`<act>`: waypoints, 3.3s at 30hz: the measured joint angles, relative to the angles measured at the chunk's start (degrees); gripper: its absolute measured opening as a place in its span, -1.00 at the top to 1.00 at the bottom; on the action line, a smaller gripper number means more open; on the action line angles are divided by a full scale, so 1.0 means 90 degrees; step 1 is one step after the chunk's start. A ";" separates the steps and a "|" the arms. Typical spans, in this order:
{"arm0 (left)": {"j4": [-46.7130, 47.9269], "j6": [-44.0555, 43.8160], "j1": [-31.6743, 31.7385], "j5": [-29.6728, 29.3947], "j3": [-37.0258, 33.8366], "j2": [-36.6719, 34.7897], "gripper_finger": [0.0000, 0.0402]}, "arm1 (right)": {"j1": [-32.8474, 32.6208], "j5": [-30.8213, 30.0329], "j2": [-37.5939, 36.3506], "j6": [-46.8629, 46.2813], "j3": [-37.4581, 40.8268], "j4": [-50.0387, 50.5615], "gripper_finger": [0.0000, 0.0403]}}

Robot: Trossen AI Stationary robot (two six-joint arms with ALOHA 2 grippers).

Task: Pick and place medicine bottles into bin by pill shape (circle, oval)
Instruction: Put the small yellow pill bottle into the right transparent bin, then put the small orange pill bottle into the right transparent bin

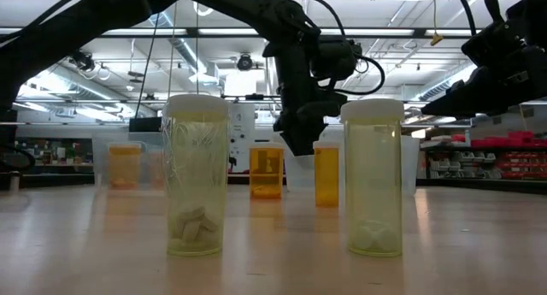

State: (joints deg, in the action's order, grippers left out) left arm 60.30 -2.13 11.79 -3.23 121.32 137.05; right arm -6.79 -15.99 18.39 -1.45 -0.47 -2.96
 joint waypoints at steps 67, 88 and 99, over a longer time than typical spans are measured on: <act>0.1226 0.0967 -0.2223 0.0349 0.1479 -0.0019 -0.26 | 0.0001 0.0000 0.0002 0.0000 0.0000 0.0001 0.54; 0.0345 0.0975 -0.2669 -0.0357 0.0024 -0.0015 -0.25 | 0.0002 0.0000 0.0000 0.0000 0.0000 0.0002 0.54; -0.0201 0.0851 -0.2655 -0.0356 -0.0374 -0.0014 0.00 | 0.0001 0.0000 0.0000 0.0000 0.0000 0.0002 0.54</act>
State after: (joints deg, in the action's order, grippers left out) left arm 58.49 5.53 -12.10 -6.43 117.95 136.93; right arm -6.78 -15.99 18.39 -1.45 -0.47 -2.94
